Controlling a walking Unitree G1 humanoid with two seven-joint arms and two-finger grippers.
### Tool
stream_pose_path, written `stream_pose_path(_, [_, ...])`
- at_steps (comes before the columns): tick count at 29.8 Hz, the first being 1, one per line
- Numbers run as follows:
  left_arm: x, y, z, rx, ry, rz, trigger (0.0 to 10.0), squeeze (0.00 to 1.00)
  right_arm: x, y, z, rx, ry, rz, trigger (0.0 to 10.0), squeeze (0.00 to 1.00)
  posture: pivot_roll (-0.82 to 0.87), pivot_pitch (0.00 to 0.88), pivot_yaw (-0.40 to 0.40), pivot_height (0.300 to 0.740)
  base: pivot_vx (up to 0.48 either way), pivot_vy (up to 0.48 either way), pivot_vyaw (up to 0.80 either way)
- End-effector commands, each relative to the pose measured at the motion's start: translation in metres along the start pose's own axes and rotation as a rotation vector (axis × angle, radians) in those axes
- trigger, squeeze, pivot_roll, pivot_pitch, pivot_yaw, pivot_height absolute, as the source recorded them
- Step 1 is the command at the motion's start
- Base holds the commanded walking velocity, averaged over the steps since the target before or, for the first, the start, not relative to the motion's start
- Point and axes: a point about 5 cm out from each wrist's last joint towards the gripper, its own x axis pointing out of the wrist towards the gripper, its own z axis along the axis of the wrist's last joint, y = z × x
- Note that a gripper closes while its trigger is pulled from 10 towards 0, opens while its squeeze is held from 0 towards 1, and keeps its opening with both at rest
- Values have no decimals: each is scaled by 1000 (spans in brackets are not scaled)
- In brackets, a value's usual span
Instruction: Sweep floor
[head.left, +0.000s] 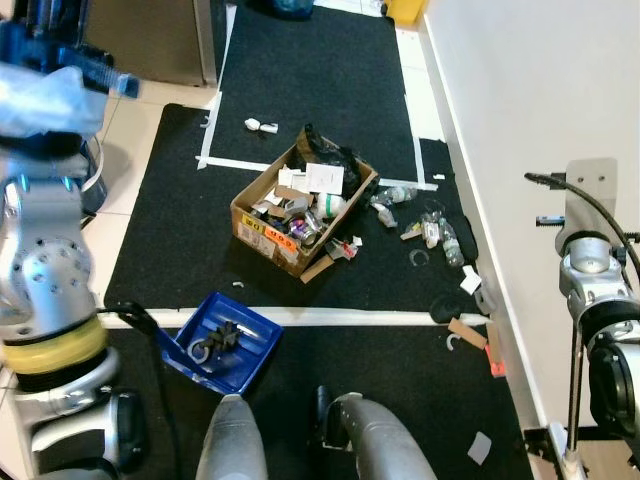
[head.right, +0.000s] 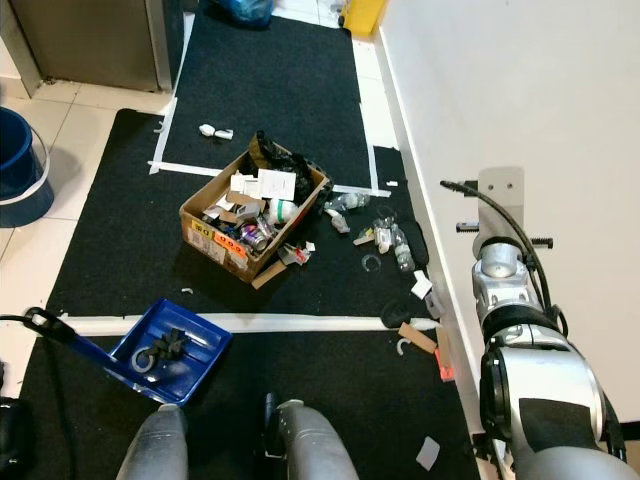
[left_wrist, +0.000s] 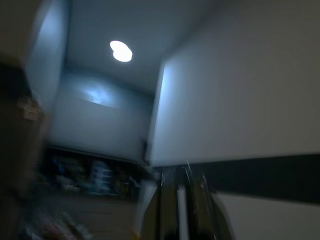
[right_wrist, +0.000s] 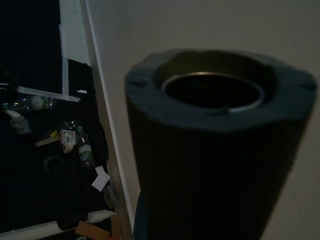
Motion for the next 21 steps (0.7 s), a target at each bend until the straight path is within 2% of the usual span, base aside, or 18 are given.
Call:
stream_pose_path(1, [-3, -4, 6, 88, 27, 24, 10000, 0, -5, -2, -21, -107, 64, 5, 10000, 0, 309, 59, -164, 740, 0, 0, 0])
stream_pose_path(2, [-3, -4, 6, 88, 27, 24, 10000, 0, -5, -2, -21, -107, 64, 5, 10000, 0, 309, 59, -164, 740, 0, 0, 0])
stream_pose_path(3, [-8, -5, 12, 53, -22, 37, 10000, 0, -8, 0, -27, -123, 83, 13, 10000, 0, 317, 63, -166, 740, 0, 0, 0])
stream_pose_path(6, [-12, -2, 14, 78, -10, 81, 10000, 0, -9, 1, -31, -125, 97, 17, 10000, 0, 318, 64, -169, 740, 0, 0, 0])
stream_pose_path(7, [-15, 3, 14, 102, 3, 113, 10000, 0, -10, 1, -33, -122, 106, 20, 10000, 0, 321, 65, -169, 740, 0, 0, 0])
stream_pose_path(9, [-34, 28, 23, 223, 41, 242, 10000, 0, -11, 1, -38, -138, 120, 25, 10000, 0, 328, 68, -173, 740, 0, 0, 0])
stream_pose_path(10, [-50, 50, 31, 321, 75, 345, 10000, 0, -12, 1, -41, -146, 131, 28, 10000, 0, 334, 68, -175, 740, 0, 0, 0])
stream_pose_path(11, [-61, 63, 38, 385, 96, 410, 10000, 0, -13, 1, -43, -150, 138, 30, 10000, 0, 334, 68, -175, 740, 0, 0, 0])
stream_pose_path(12, [-78, 81, 48, 473, 133, 504, 10000, 0, -15, 0, -47, -154, 150, 32, 10000, 0, 336, 69, -176, 740, 0, 0, 0])
stream_pose_path(13, [-78, 81, 48, 473, 133, 504, 10000, 0, -15, 0, -47, -154, 150, 32, 10000, 0, 336, 69, -176, 740, 0, 0, 0])
stream_pose_path(14, [-119, 113, 68, 625, 205, 701, 10000, 0, -17, -1, -55, -156, 177, 33, 10000, 0, 340, 70, -178, 740, 0, 0, 0])
stream_pose_path(15, [-136, 123, 74, 672, 243, 779, 10000, 0, -19, -2, -58, -154, 188, 33, 10000, 0, 341, 71, -179, 740, 0, 0, 0])
stream_pose_path(16, [-151, 130, 77, 712, 286, 849, 10000, 0, -20, -2, -61, -153, 199, 34, 10000, 0, 341, 71, -179, 740, 0, 0, 0])
stream_pose_path(17, [-151, 130, 77, 712, 286, 849, 10000, 0, -20, -2, -61, -153, 199, 34, 10000, 0, 341, 71, -179, 740, 0, 0, 0])
stream_pose_path(18, [-170, 135, 78, 752, 342, 910, 10000, 0, -21, -4, -65, -142, 216, 31, 10000, 0, 345, 71, -178, 740, 0, 0, 0])
stream_pose_path(19, [-170, 135, 78, 752, 342, 910, 10000, 0, -21, -4, -65, -142, 216, 31, 10000, 0, 345, 71, -178, 740, 0, 0, 0])
stream_pose_path(20, [-196, 140, 75, 760, 407, 1005, 10000, 0, -24, -7, -72, -130, 239, 25, 10000, 0, 346, 69, -182, 740, 0, 0, 0])
stream_pose_path(21, [-219, 143, 69, 727, 441, 1078, 10000, 0, -26, -10, -77, -121, 258, 17, 10000, 0, 346, 69, -182, 740, 0, 0, 0])
